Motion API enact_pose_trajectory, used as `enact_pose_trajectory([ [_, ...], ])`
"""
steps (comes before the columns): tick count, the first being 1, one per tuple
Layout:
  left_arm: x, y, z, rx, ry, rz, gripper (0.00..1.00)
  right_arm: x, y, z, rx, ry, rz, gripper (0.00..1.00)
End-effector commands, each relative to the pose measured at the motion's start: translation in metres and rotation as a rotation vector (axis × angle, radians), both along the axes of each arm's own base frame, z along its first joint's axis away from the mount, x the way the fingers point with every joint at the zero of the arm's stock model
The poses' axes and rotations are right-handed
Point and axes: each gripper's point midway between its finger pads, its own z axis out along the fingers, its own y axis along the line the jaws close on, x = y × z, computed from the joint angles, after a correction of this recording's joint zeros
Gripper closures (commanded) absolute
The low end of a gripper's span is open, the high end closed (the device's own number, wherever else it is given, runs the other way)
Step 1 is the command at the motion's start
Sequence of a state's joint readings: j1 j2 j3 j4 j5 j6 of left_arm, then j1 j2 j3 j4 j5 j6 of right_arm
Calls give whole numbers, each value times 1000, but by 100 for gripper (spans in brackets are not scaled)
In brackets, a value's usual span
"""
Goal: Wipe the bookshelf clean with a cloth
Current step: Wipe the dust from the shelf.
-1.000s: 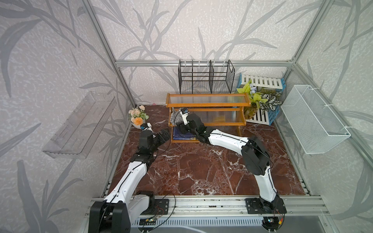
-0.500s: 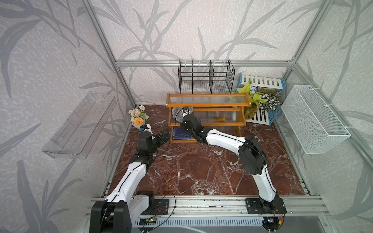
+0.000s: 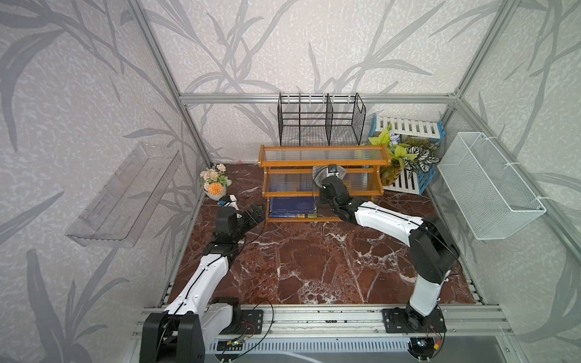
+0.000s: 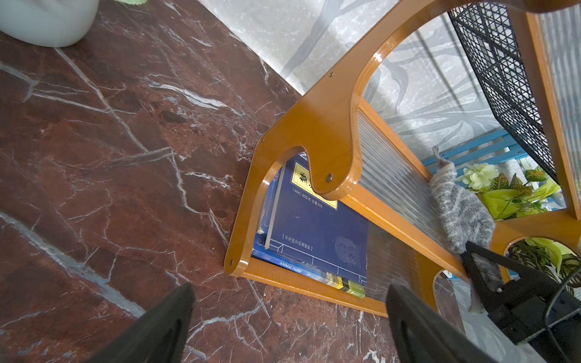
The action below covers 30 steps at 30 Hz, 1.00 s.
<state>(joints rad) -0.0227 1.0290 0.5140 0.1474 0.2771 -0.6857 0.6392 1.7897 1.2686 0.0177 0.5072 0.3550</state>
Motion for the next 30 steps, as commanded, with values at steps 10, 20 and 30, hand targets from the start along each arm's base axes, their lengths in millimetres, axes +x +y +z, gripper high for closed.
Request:
enact_pose_trajectory([
  [10,1,-6,6,-28,-29,-34,0,-35,-163,-7,8,85,-311,100],
  [20,1,-9,9,-37,-42,-52,0,-39,-66,7,204,83,179,100],
  [30,3,-11,10,-36,-48,-65,0,-88,-93,50,319,42,246,100],
])
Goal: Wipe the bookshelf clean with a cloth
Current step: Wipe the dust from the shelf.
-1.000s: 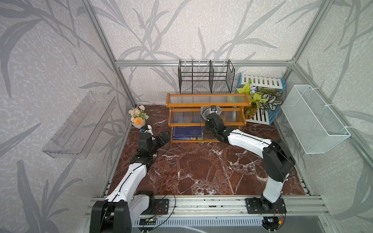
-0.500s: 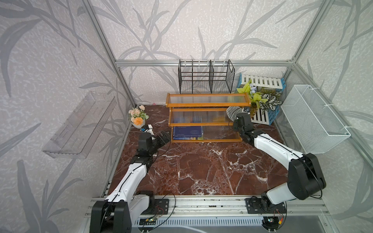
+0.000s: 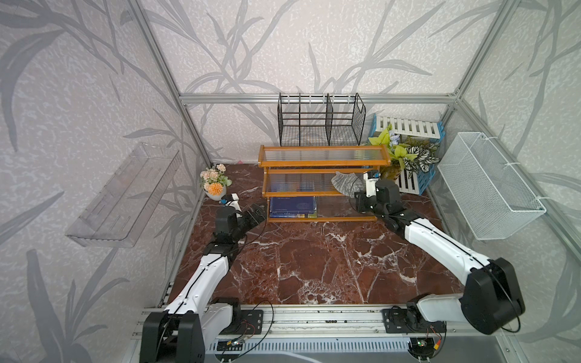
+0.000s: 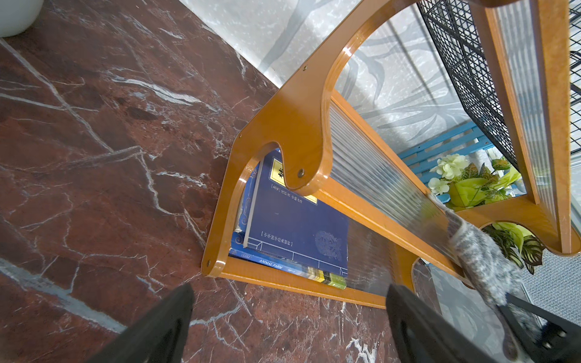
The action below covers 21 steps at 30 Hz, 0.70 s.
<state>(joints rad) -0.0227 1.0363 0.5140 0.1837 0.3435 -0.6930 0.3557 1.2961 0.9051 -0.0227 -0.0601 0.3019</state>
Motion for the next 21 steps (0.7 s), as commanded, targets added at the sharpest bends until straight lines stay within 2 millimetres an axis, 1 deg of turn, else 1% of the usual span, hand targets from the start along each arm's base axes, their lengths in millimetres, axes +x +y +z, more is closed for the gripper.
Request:
enact_pose_trajectory([
  [1,2,0,4,-1,-22,-5,0,-21,-23,17,104,-1,-9,100],
  [5,3,2,5,5,-28,6,0,-37,-66,22,193,13,-119,100],
  [7,3,3,5,6,-31,7,0,-43,-82,19,220,40,-161,100],
  [9,4,2,5,4,-31,6,0,-44,-99,14,267,69,-204,100],
  [12,4,2,5,4,-30,5,0,-37,-121,4,326,90,-252,100],
  [17,4,2,3,6,-25,3,0,-14,-125,-9,320,131,-246,100],
  [18,4,2,3,7,-25,3,0,-8,-126,-14,322,148,-250,100],
  [21,5,3,4,10,-28,7,0,9,-123,-21,347,177,-228,100],
])
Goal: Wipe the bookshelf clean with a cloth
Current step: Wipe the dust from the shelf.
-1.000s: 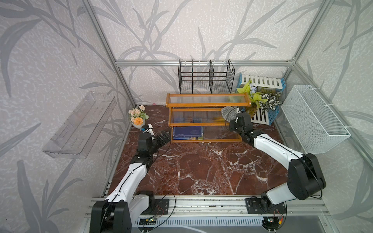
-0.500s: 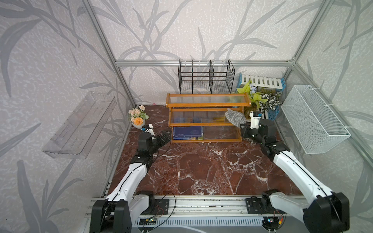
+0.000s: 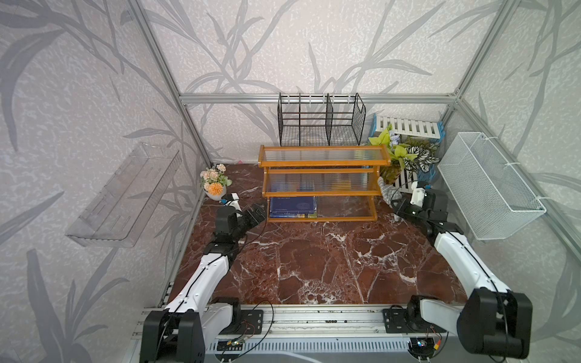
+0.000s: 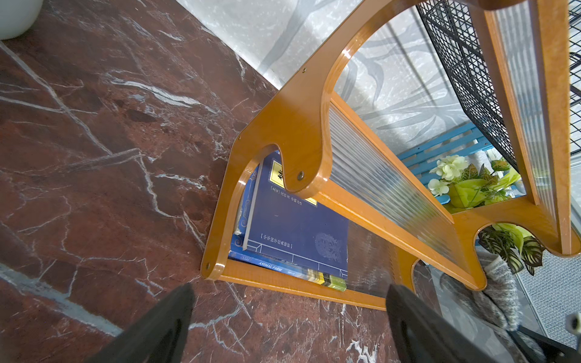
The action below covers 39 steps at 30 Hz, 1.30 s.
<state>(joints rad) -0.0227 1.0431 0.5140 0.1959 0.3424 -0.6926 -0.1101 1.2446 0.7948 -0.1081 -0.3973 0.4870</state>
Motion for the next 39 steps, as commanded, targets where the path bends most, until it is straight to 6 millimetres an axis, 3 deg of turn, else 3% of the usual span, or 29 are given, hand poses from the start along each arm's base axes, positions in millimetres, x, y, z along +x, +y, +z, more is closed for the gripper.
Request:
enact_pose_trajectory([
  [1,3,3,3,11,-21,8,0,29,8,17,58,-52,47,100],
  [6,5,5,3,19,-17,17,0,60,13,-1,124,-22,72,100],
  [10,7,7,3,33,-12,24,0,83,18,-1,163,-33,130,100],
  [14,8,8,2,40,-5,27,0,99,19,7,165,-67,188,100],
  [22,7,9,0,43,5,34,0,124,42,22,255,-151,380,100],
  [27,6,9,1,39,3,33,0,116,50,26,310,-169,423,100],
  [39,1,10,10,40,-28,38,0,51,57,20,298,-69,411,100],
])
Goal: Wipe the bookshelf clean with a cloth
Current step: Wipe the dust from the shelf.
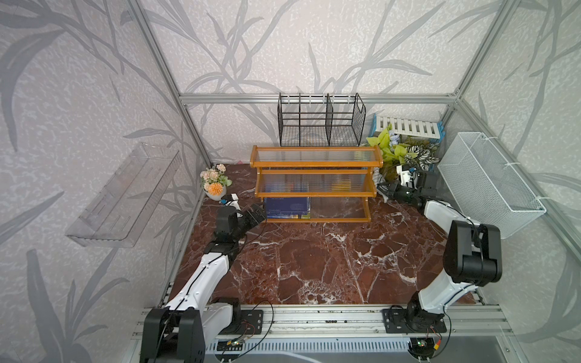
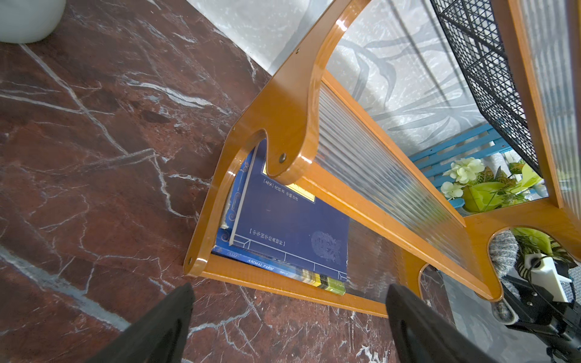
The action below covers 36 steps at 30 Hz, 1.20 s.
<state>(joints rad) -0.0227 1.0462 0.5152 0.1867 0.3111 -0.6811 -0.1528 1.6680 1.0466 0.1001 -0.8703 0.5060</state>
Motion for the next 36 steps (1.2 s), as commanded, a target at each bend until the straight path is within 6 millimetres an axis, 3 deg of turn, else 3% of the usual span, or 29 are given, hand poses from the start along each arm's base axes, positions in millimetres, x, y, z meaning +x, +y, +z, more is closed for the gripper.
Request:
enact_pose_trajectory([
  [1,0,5,14,18,-37,14,0,-26,18,15,6,-13,71,100],
  [10,-3,8,22,34,-47,25,0,-38,11,43,-27,-37,33,100],
  [22,0,32,9,57,18,93,0,-26,-12,63,-51,-50,-79,100],
  [31,2,56,2,47,42,152,0,-64,-35,78,-193,-72,-256,100],
  [36,6,64,3,47,43,165,0,-95,-30,91,-274,-132,-273,100],
])
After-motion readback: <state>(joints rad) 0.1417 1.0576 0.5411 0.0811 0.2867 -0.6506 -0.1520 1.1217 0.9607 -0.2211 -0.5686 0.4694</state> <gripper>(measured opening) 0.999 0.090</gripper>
